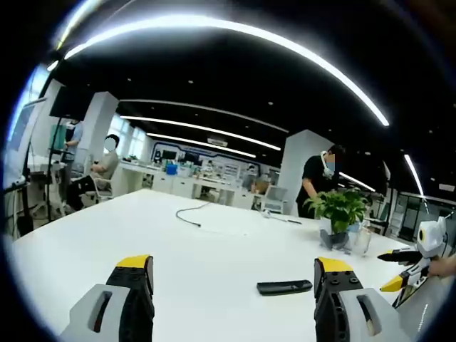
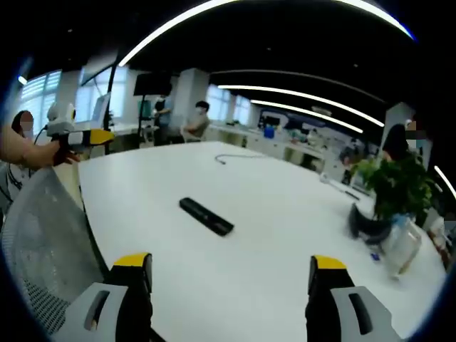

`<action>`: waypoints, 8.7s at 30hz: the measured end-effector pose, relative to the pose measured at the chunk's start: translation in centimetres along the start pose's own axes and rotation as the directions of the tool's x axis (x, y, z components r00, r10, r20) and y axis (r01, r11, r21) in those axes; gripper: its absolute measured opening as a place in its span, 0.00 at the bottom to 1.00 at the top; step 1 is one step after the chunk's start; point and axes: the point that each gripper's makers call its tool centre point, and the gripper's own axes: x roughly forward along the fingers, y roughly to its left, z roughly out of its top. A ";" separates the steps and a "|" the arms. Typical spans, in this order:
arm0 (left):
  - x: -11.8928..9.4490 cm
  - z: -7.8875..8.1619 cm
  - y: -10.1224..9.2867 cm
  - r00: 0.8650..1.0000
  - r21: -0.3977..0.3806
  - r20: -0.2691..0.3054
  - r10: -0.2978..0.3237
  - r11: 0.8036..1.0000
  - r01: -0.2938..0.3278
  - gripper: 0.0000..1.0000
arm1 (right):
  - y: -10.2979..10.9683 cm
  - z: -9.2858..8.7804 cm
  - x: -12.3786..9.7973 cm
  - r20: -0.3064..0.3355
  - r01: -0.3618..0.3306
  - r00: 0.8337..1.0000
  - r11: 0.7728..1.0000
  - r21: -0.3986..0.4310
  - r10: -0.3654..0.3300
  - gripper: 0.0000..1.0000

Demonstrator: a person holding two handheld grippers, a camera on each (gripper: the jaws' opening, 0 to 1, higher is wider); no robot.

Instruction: Press the specified remote control buttons in sequence, fully releasing each button before pressing the next.

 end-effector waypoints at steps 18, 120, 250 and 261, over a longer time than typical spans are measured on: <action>0.0 -0.4 -0.2 1.000 0.004 -0.025 0.003 1.000 -0.002 0.96 | -0.1 -0.2 0.0 -0.014 0.001 1.000 1.000 -0.007 -0.001 0.89; 0.4 -1.1 -2.3 0.986 -0.061 -0.062 -0.157 0.986 0.153 0.93 | -1.2 0.8 0.2 0.056 0.046 0.997 0.981 0.189 -0.057 0.99; 16.2 -18.5 -10.7 0.223 0.135 -0.943 -0.248 0.327 0.935 0.25 | -1.6 -4.6 0.3 -0.143 -0.007 0.989 0.977 0.215 0.038 0.56; 15.9 -18.4 -10.7 0.230 0.147 -0.947 -0.222 0.336 0.930 0.24 | -1.1 -4.8 0.4 -0.159 -0.025 0.986 0.979 0.202 0.058 0.53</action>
